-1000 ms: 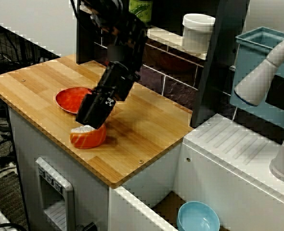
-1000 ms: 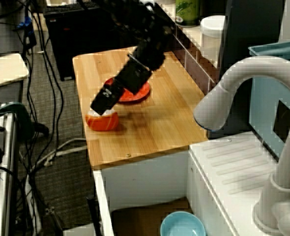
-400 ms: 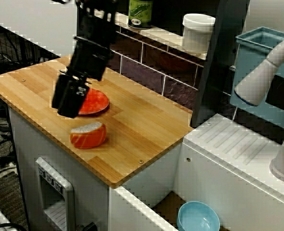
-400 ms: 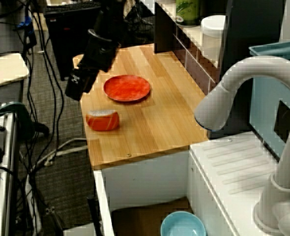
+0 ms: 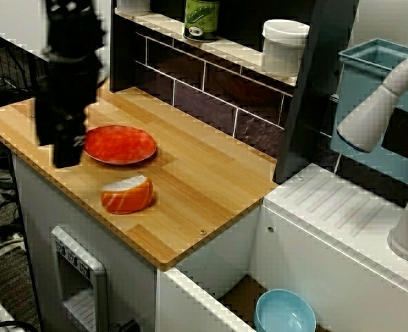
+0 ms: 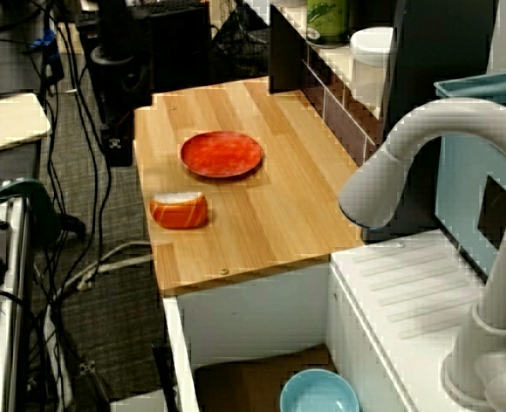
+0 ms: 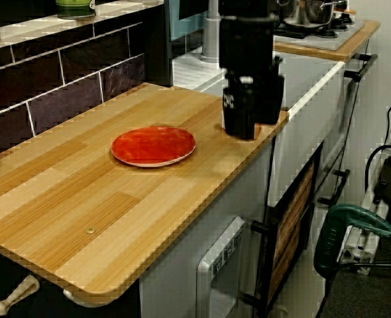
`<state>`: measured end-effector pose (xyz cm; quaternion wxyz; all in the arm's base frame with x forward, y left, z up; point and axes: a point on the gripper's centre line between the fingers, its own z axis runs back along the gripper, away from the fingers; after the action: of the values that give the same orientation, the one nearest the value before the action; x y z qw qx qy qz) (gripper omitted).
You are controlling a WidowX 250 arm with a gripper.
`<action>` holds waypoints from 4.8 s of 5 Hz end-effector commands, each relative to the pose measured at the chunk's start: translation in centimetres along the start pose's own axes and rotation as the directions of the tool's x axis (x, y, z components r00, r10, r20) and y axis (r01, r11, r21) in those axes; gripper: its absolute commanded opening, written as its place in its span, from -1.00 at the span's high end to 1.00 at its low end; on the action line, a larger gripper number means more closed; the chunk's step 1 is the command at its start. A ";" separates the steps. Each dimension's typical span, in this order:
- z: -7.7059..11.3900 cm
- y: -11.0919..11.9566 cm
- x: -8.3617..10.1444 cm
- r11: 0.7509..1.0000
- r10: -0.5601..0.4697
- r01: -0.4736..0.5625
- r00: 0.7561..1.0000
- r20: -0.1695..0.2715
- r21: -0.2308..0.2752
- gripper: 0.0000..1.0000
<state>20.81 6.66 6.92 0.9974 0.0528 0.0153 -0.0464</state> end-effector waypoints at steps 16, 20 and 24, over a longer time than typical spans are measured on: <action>1.0 -6.7 3.7 0.977 -0.201 0.203 0.979 0.036 -0.060 -1.00; 1.1 -6.7 4.1 0.972 -0.212 0.211 0.977 0.001 -0.108 -1.00; -0.2 -8.2 4.3 0.977 -0.198 0.199 0.980 0.021 -0.079 -1.00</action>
<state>23.74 -1.52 5.26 0.9890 0.0074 0.0327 -0.1441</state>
